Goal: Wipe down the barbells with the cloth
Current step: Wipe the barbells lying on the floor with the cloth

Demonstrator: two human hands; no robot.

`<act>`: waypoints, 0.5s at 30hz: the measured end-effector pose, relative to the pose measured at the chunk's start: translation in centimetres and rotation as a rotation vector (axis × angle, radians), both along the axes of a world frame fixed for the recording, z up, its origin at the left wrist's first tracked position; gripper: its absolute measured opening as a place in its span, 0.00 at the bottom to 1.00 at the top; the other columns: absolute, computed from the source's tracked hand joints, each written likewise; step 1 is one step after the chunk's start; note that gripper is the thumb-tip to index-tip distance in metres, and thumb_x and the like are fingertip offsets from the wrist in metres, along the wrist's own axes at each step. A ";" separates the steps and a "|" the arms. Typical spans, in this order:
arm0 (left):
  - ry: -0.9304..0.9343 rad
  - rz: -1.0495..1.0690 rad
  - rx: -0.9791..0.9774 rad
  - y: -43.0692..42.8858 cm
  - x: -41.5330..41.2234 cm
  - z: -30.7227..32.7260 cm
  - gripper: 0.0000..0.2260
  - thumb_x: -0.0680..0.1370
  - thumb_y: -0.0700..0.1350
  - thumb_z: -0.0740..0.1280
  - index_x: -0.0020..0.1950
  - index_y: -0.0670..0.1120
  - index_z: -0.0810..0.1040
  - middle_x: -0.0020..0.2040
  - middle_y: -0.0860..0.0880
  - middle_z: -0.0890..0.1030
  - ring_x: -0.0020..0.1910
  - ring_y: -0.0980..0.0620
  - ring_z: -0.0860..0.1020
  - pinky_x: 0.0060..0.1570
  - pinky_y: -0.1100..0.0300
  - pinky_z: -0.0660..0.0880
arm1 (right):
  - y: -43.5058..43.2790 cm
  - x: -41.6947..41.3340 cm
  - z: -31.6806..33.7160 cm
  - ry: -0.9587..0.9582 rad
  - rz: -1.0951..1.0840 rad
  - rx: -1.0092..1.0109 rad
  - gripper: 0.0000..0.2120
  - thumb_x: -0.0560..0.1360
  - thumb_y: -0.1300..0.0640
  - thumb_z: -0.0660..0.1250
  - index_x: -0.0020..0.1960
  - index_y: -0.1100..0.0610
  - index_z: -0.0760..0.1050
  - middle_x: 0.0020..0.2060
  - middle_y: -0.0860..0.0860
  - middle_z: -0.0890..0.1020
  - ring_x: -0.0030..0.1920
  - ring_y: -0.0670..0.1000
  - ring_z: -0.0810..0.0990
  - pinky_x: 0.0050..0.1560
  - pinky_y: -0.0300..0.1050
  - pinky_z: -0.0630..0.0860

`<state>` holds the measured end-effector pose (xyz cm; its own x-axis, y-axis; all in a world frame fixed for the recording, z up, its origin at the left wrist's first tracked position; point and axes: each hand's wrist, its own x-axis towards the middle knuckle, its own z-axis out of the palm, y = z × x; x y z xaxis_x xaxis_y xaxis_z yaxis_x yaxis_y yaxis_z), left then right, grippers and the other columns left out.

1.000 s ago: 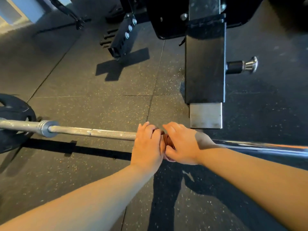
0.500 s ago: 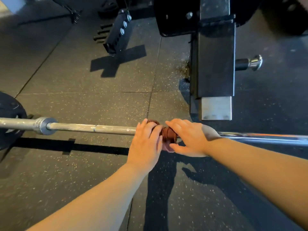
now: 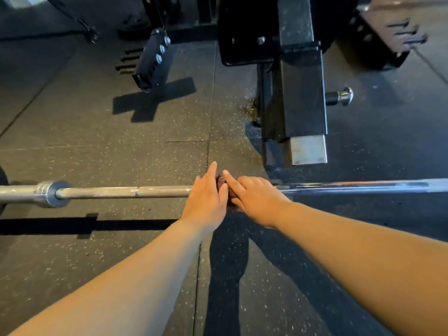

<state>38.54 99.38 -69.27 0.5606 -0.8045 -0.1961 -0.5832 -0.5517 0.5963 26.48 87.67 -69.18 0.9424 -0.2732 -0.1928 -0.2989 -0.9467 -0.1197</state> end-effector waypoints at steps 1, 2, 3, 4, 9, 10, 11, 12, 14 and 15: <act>-0.048 -0.034 0.022 0.6 0.3 0.1 0.25 0.87 0.53 0.51 0.83 0.48 0.53 0.80 0.47 0.62 0.80 0.44 0.57 0.80 0.47 0.51 | -0.1 -0.1 0.3 0.016 -0.006 0.014 0.33 0.86 0.46 0.53 0.83 0.53 0.40 0.71 0.54 0.70 0.68 0.56 0.72 0.71 0.53 0.69; -0.087 -0.075 0.043 1.2 0.7 0.2 0.24 0.87 0.53 0.50 0.82 0.46 0.56 0.80 0.47 0.63 0.80 0.46 0.56 0.81 0.49 0.47 | -0.4 -0.3 0.5 0.034 -0.024 0.037 0.30 0.86 0.46 0.52 0.83 0.53 0.46 0.70 0.54 0.71 0.67 0.56 0.73 0.70 0.53 0.70; -0.084 -0.102 0.051 1.7 1.2 0.3 0.23 0.87 0.52 0.49 0.82 0.46 0.58 0.80 0.47 0.63 0.81 0.47 0.55 0.81 0.51 0.46 | -0.8 -0.6 1.0 0.051 -0.059 0.068 0.26 0.86 0.45 0.51 0.81 0.53 0.54 0.69 0.54 0.73 0.65 0.56 0.75 0.68 0.54 0.72; -0.058 -0.124 0.060 2.1 1.6 0.6 0.22 0.87 0.51 0.49 0.81 0.46 0.60 0.79 0.47 0.64 0.80 0.48 0.56 0.81 0.51 0.46 | -1.2 -1.2 1.5 0.065 -0.108 0.094 0.22 0.86 0.45 0.51 0.76 0.53 0.61 0.67 0.55 0.76 0.63 0.57 0.77 0.65 0.55 0.74; -0.105 -0.295 0.199 2.8 3.2 1.5 0.22 0.87 0.46 0.52 0.82 0.45 0.58 0.81 0.47 0.58 0.82 0.45 0.50 0.80 0.47 0.45 | 0.6 -0.7 3.1 0.206 -0.255 -0.072 0.14 0.86 0.53 0.57 0.68 0.56 0.72 0.64 0.56 0.77 0.64 0.59 0.76 0.71 0.60 0.67; -0.114 -0.308 0.228 2.6 3.2 1.6 0.24 0.87 0.46 0.53 0.82 0.45 0.55 0.82 0.47 0.56 0.82 0.45 0.48 0.80 0.47 0.44 | 1.8 0.5 2.7 0.208 -0.287 -0.060 0.15 0.85 0.52 0.59 0.70 0.55 0.71 0.66 0.56 0.76 0.66 0.59 0.75 0.74 0.62 0.63; -0.118 -0.315 0.240 2.4 3.2 1.6 0.24 0.86 0.46 0.54 0.82 0.45 0.54 0.82 0.47 0.55 0.82 0.44 0.47 0.80 0.46 0.44 | 3.0 1.8 2.3 0.179 -0.321 -0.020 0.19 0.85 0.49 0.58 0.73 0.55 0.68 0.68 0.55 0.75 0.69 0.60 0.73 0.76 0.64 0.60; -0.110 -0.313 0.241 2.3 3.1 1.7 0.25 0.85 0.45 0.55 0.82 0.44 0.54 0.82 0.46 0.56 0.82 0.43 0.47 0.80 0.45 0.44 | 3.9 2.8 1.6 0.137 -0.349 0.029 0.24 0.85 0.46 0.56 0.78 0.55 0.61 0.70 0.54 0.73 0.71 0.60 0.71 0.77 0.64 0.57; -0.110 -0.299 0.247 2.6 2.9 2.0 0.27 0.84 0.45 0.57 0.82 0.43 0.54 0.82 0.45 0.56 0.82 0.42 0.47 0.80 0.46 0.44 | 4.3 3.7 1.0 0.088 -0.346 0.073 0.28 0.86 0.44 0.51 0.82 0.55 0.52 0.72 0.54 0.72 0.71 0.61 0.70 0.76 0.63 0.58; -0.125 -0.299 0.254 2.8 2.8 2.1 0.27 0.84 0.45 0.57 0.82 0.43 0.54 0.82 0.45 0.56 0.82 0.42 0.48 0.80 0.46 0.45 | 3.7 3.6 1.1 0.083 -0.305 0.067 0.27 0.86 0.45 0.52 0.81 0.55 0.53 0.71 0.54 0.73 0.69 0.60 0.73 0.75 0.61 0.63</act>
<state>41.35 102.19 -67.13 0.3418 -0.8704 -0.3544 -0.7994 -0.4676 0.3772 30.08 91.40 -68.06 0.7993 -0.5249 -0.2925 -0.5791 -0.8027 -0.1422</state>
